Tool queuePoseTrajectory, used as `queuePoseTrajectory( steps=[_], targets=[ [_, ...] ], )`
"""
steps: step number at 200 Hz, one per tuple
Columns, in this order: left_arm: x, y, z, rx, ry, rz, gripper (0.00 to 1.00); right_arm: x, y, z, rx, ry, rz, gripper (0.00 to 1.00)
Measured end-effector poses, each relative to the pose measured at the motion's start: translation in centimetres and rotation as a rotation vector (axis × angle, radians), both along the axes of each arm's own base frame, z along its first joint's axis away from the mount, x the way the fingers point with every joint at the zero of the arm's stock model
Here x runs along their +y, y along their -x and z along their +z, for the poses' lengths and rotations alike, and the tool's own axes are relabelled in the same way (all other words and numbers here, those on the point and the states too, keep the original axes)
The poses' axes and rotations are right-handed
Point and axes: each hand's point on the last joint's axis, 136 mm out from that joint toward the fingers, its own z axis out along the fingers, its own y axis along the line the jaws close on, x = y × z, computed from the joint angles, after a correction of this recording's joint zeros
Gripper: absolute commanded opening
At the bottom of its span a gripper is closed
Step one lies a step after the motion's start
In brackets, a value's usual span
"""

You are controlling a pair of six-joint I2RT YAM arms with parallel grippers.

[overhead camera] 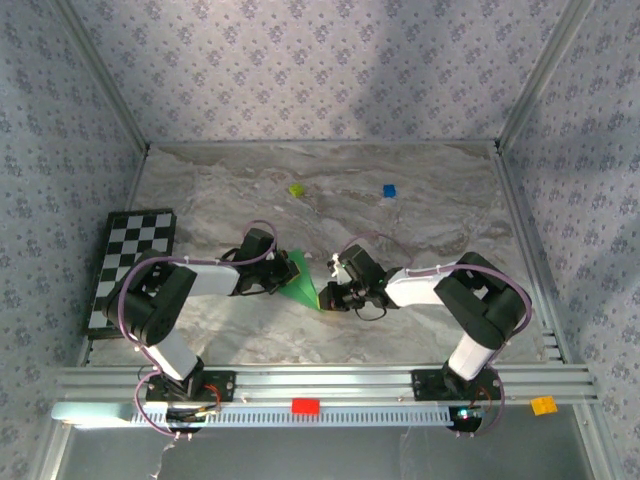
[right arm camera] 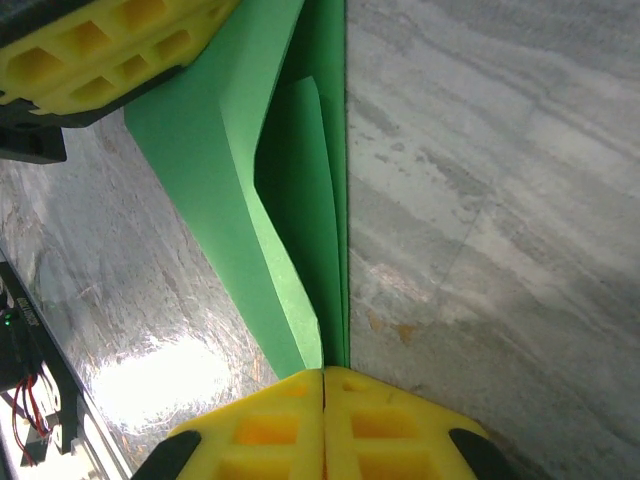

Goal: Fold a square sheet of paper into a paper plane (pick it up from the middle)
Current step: Fourth fold the wing at the center of the table.

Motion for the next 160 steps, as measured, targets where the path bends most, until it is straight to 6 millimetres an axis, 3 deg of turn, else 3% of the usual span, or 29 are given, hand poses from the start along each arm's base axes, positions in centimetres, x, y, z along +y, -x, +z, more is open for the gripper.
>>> queuePoseTrajectory(
  steps=[36,100,160],
  targets=[
    [0.00,0.01,-0.01,0.000,0.000,0.000,0.00,-0.01,0.01,-0.01,0.001,0.000,0.000,0.11],
    [0.01,0.02,-0.02,0.000,0.000,0.000,0.00,-0.36,0.36,0.00,0.003,0.003,0.001,0.06],
    [0.01,0.03,-0.02,0.001,0.000,-0.001,0.00,-0.40,0.40,-0.04,0.005,0.006,0.001,0.10]
  ],
)
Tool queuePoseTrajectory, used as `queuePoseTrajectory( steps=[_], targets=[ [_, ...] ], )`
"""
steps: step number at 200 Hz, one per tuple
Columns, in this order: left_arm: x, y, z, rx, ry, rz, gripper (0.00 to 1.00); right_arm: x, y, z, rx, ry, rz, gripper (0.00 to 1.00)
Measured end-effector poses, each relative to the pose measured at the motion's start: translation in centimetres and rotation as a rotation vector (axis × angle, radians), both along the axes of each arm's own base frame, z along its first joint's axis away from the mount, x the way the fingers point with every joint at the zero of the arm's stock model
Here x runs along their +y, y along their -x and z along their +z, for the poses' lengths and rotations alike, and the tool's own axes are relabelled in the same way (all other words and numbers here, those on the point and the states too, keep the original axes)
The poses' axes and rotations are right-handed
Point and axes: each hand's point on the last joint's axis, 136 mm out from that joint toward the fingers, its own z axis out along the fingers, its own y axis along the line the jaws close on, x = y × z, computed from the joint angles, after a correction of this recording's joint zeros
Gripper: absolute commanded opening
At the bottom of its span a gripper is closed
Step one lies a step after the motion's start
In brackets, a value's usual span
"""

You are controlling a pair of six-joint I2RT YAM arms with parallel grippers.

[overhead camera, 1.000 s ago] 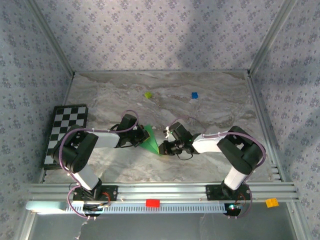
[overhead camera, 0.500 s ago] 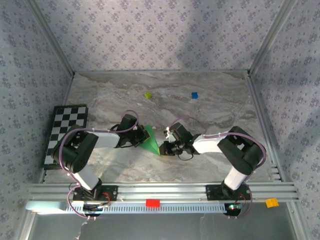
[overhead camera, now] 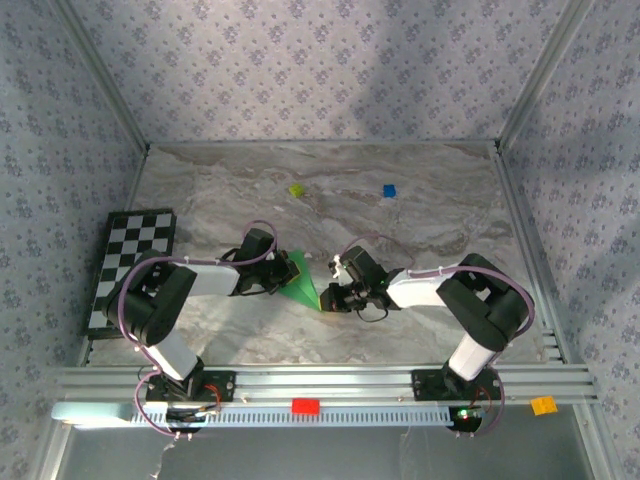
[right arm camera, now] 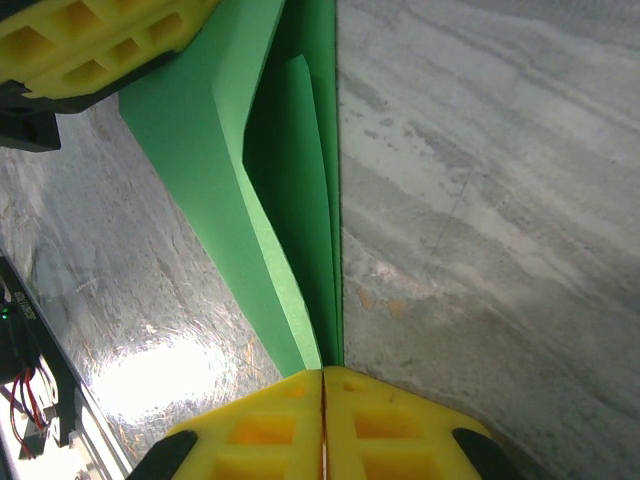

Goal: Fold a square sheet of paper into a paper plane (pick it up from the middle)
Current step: Fourth fold the wing at the center of the table.

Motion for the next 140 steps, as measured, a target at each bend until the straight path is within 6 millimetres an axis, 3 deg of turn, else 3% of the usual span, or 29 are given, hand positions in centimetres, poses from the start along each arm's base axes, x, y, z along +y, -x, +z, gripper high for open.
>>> queuePoseTrajectory(
  steps=[50,81,112,140],
  targets=[
    [0.0,0.0,0.0,0.000,0.000,0.000,0.00,-0.5,0.6,0.6,0.016,0.013,0.003,0.19],
    [0.0,0.0,0.0,0.000,0.000,0.000,0.00,-0.8,0.2,2.6,-0.004,0.010,-0.004,0.22],
    [0.0,0.0,0.0,0.000,0.000,0.000,0.00,0.0,-1.5,5.4,-0.062,-0.041,-0.010,0.13],
    [0.0,0.0,0.0,0.000,0.000,0.000,0.00,1.9,-2.2,6.4,-0.064,-0.073,0.019,0.08]
  ],
)
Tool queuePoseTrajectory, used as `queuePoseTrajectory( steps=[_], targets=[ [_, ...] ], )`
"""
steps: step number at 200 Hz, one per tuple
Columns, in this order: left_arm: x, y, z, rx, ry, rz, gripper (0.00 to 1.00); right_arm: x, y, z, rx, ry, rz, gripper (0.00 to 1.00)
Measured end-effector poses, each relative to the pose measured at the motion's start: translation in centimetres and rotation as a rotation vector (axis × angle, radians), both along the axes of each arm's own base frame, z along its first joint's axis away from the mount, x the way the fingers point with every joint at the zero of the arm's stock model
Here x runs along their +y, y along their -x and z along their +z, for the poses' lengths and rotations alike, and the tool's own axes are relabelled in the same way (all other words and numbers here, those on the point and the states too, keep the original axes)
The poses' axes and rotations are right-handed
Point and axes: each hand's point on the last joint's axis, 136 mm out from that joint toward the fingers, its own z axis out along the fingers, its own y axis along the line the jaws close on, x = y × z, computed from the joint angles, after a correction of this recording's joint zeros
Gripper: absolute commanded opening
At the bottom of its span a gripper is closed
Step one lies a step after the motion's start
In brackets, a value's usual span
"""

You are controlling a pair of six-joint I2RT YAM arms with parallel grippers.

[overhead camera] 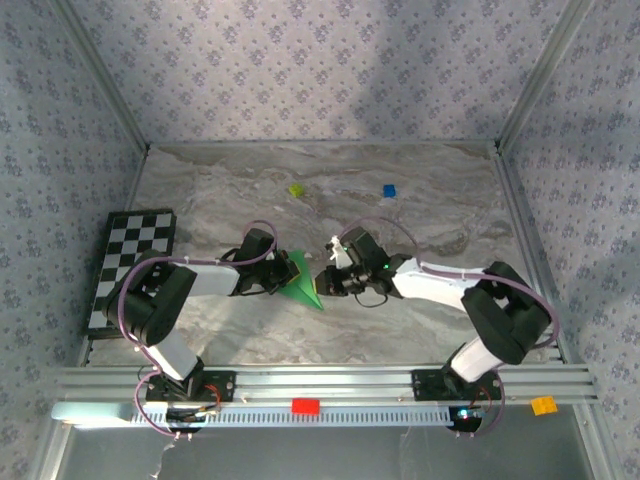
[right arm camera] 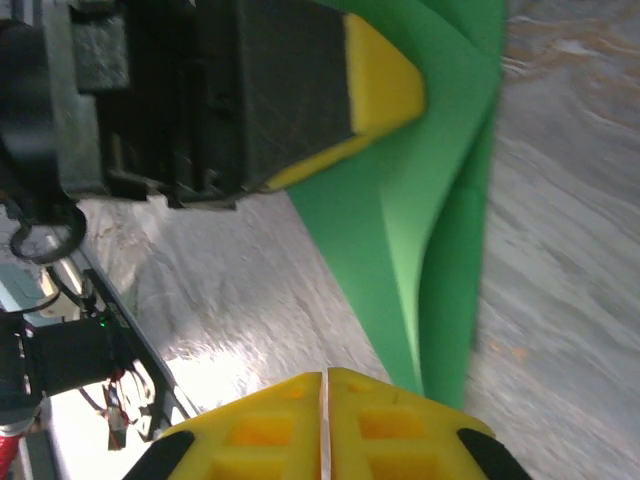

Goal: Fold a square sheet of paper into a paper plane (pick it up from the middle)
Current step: Fourth fold the wing at the center of the table.

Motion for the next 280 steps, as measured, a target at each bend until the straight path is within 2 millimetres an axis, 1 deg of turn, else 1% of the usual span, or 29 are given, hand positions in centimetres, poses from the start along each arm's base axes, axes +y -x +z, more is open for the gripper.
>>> queuePoseTrajectory(
  steps=[30,57,113,168,228,280],
  targets=[
    [0.0,0.0,0.0,0.000,0.000,0.000,0.00,2.2,-0.7,-0.6,0.010,0.006,0.029,0.05],
    [0.0,0.0,0.0,0.000,0.000,0.000,0.00,2.9,-0.9,-1.8,0.027,0.032,0.034,0.05],
    [0.0,0.0,0.0,0.000,0.000,0.000,0.00,2.1,-0.8,-4.6,0.071,0.116,0.014,0.05],
    [0.0,0.0,0.0,-0.001,-0.001,0.000,0.00,1.3,-0.1,-6.0,0.086,0.148,0.010,0.05],
    [0.0,0.1,0.0,0.002,-0.002,0.000,0.00,1.2,0.2,-6.1,0.059,0.124,0.005,0.05],
    [-0.1,0.3,0.0,0.005,-0.003,-0.007,0.00,0.1,1.1,-6.2,0.049,0.127,-0.002,0.06]
  ],
)
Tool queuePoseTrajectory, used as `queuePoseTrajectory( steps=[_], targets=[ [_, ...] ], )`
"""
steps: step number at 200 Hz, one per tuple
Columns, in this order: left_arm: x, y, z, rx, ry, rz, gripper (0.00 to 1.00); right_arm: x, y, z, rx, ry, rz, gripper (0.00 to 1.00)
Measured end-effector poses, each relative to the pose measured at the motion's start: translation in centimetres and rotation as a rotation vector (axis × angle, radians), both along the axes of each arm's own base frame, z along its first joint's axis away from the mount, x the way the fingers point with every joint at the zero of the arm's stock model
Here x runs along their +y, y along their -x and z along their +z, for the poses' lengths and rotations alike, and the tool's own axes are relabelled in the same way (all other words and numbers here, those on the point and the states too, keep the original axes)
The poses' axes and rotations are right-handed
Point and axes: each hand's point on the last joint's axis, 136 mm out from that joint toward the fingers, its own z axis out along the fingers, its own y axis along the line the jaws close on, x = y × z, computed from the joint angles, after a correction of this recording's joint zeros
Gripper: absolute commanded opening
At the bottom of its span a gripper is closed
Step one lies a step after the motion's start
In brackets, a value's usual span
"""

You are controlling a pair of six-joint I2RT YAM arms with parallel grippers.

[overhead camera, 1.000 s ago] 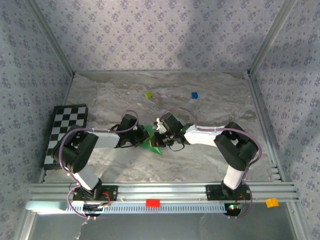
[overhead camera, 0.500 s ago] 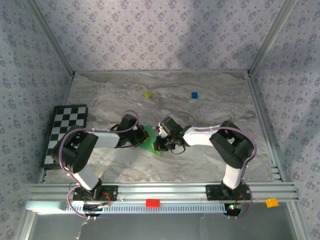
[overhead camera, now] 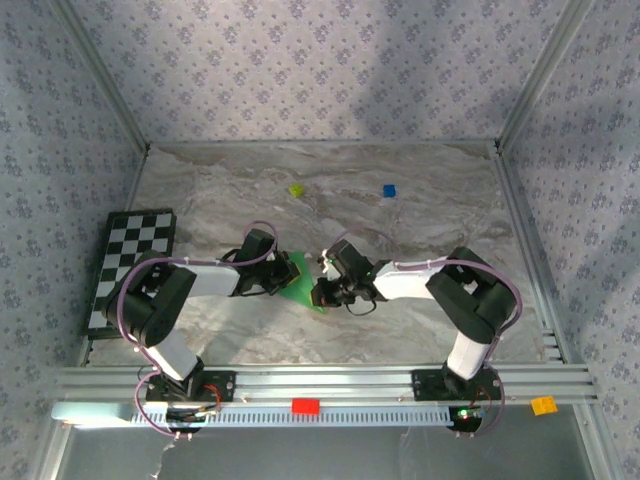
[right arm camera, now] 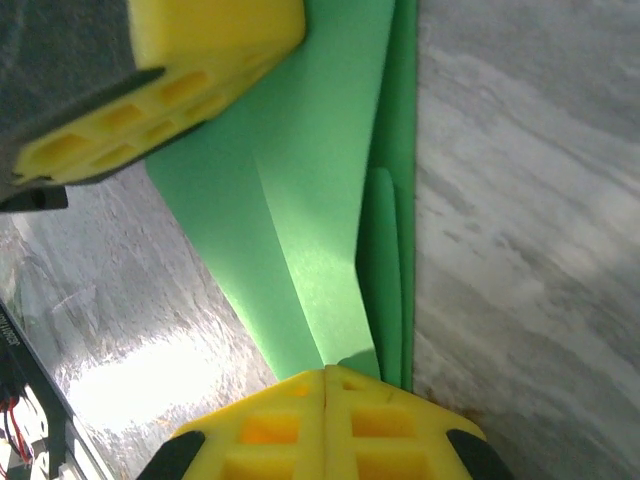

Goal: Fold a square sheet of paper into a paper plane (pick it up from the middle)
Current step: Fourth fold the wing at the center of the table.

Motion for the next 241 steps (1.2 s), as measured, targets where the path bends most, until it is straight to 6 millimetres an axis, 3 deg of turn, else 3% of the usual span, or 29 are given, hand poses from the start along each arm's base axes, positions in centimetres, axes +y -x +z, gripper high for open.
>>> queuePoseTrajectory(
  steps=[126,187,209,241],
  targets=[
    [0.0,0.0,0.0,0.000,-0.001,0.001,0.00,-2.1,1.9,0.7,-0.001,0.011,-0.001,0.07],
    [0.2,0.0,0.0,-0.005,-0.010,0.002,0.00,1.0,1.4,4.3,-0.039,-0.074,0.066,0.07],
    [0.2,0.0,0.0,-0.005,-0.010,0.002,0.00,1.6,1.4,3.9,-0.033,-0.057,0.084,0.07],
    [0.4,0.1,0.0,-0.005,-0.017,0.002,0.00,0.3,1.3,3.0,-0.027,0.006,0.054,0.09]
  ],
)
